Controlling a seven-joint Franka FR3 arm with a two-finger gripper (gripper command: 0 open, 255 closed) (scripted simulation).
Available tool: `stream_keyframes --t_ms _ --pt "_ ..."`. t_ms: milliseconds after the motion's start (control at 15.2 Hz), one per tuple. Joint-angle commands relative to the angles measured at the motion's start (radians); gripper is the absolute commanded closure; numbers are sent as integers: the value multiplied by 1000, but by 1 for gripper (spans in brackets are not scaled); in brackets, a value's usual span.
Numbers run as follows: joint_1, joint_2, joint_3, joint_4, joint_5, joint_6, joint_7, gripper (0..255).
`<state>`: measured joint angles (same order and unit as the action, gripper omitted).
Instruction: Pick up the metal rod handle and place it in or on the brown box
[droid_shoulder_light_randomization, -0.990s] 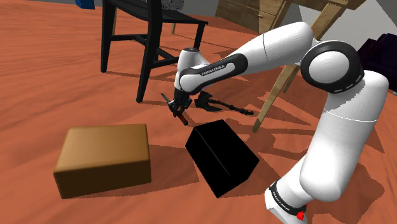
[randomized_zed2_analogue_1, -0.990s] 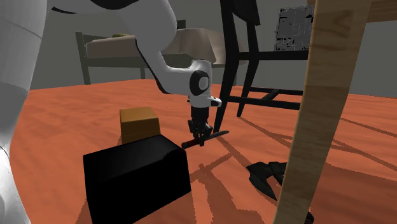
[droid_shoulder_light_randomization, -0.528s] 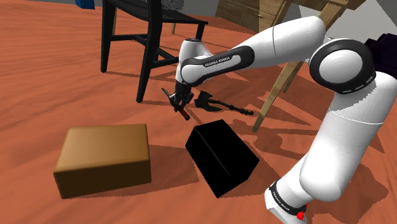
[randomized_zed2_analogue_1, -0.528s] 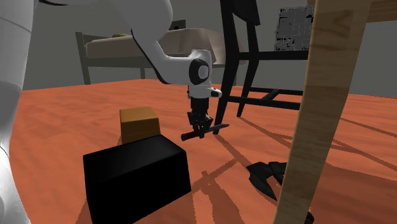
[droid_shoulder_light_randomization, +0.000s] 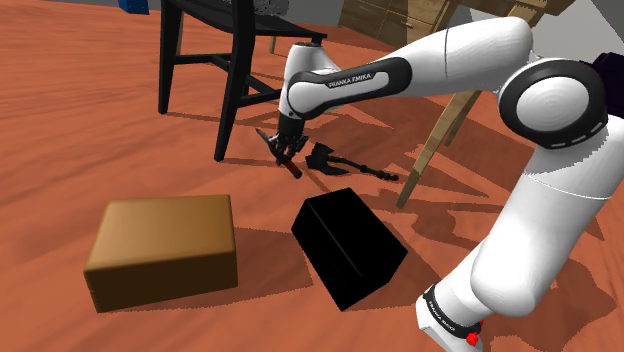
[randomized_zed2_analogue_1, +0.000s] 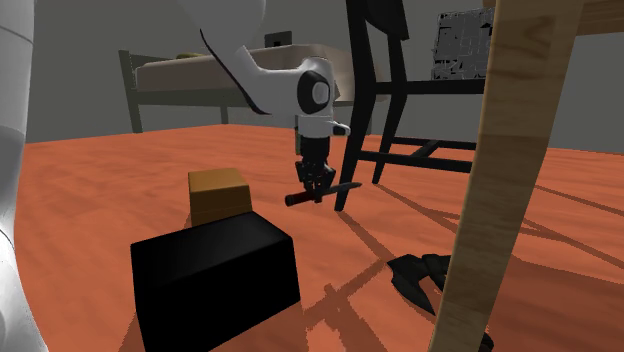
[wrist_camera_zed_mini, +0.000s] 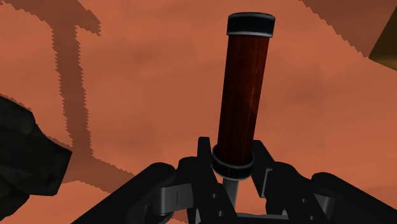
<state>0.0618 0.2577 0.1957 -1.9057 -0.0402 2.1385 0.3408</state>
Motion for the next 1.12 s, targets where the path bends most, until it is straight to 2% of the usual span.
stream_keyframes --t_ms 0,924,1056 --pt "1 -12 2 12 3 -24 2 255" --pt "-2 -74 6 122 18 -195 -6 255" --pt "11 -81 15 114 18 -193 15 255"
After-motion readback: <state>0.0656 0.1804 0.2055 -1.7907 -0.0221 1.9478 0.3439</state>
